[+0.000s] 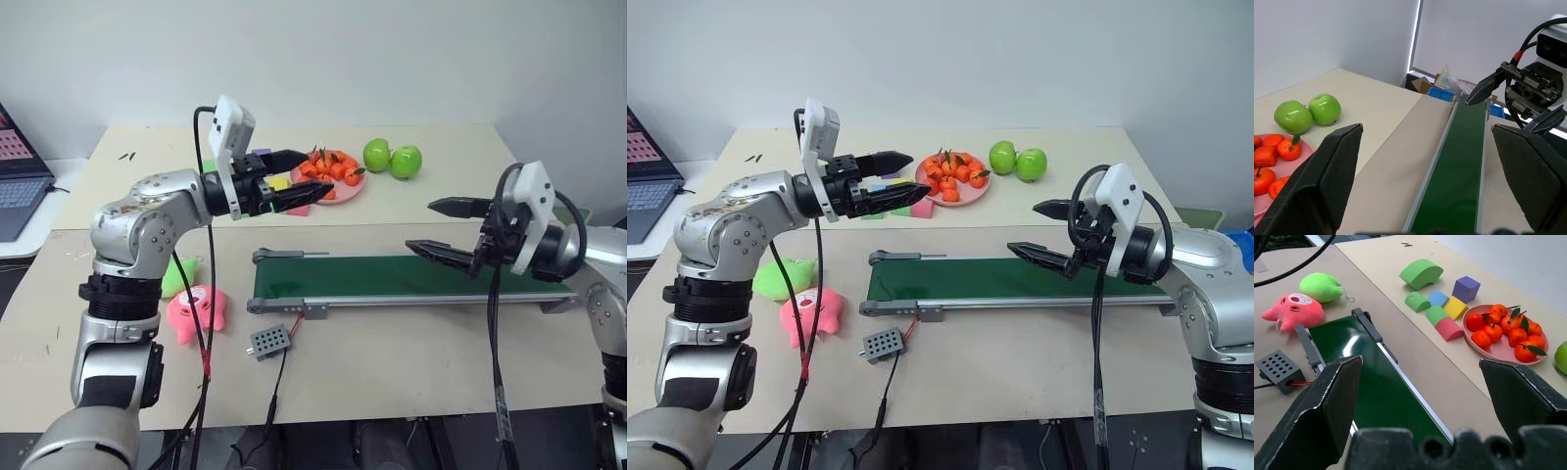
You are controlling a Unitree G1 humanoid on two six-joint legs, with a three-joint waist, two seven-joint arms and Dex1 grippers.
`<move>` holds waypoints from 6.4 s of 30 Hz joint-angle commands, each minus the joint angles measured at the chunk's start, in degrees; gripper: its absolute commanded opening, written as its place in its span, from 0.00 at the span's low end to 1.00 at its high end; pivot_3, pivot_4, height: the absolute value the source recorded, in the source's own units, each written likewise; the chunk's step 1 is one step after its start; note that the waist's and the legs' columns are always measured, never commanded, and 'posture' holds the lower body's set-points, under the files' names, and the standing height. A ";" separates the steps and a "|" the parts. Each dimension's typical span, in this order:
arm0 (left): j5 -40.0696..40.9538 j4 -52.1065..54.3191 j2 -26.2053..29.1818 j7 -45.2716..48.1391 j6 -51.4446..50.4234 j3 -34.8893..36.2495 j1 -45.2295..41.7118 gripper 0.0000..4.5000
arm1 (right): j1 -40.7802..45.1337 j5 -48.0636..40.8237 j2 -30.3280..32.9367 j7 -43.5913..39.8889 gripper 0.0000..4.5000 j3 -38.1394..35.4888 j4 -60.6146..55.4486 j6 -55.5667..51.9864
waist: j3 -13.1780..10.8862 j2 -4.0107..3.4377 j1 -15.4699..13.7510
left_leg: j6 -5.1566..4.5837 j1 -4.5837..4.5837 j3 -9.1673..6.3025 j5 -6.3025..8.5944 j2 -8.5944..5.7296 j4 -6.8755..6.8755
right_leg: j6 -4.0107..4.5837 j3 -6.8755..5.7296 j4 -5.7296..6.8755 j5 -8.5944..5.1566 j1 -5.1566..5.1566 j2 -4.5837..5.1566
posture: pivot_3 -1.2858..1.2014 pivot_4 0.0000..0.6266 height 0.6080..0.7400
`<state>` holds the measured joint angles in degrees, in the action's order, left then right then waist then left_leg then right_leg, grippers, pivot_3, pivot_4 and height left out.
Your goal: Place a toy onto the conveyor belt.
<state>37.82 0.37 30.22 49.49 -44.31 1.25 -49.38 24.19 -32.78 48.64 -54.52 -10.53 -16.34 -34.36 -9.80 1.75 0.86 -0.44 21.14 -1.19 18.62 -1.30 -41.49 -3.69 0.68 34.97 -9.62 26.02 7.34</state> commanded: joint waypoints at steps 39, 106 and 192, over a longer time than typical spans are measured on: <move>-6.27 3.53 3.53 -7.08 8.77 7.22 16.16 1.00 | -27.19 -0.95 -2.52 -1.46 1.00 -7.19 -12.88 9.84 | 0.01 0.00 -0.13 | -0.37 -1.00 -0.15 0.22 0.00 0.24 | 0.00 -0.01 -0.54 -0.01 -1.08 -0.01 | 0.52 0.24 0.99; -18.19 1.16 4.50 -3.68 27.49 9.62 50.56 0.01 | -17.86 2.58 -1.04 -3.20 1.00 -0.72 -5.14 11.99 | 0.09 -0.11 -0.27 | -0.37 -1.01 -0.16 0.22 0.10 0.57 | 0.04 -0.07 -0.87 0.02 -1.04 -0.02 | 0.52 0.24 0.99; -4.61 6.98 13.92 17.97 1.32 -1.06 12.05 0.99 | -17.79 1.85 3.91 -6.14 1.00 -5.40 -5.50 9.65 | 0.07 -0.10 -0.56 | -0.36 -0.93 -0.13 0.21 0.05 0.50 | 0.01 -0.09 -0.89 0.05 -1.10 -0.06 | 0.52 0.24 0.99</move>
<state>33.73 7.52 43.11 67.72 -43.91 0.01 -37.12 5.81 -30.21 51.61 -60.04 -14.35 -21.43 -25.42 -9.73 1.66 0.30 -0.80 20.21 -1.31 18.83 -1.24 -40.98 -3.68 0.58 34.09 -9.57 24.92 7.28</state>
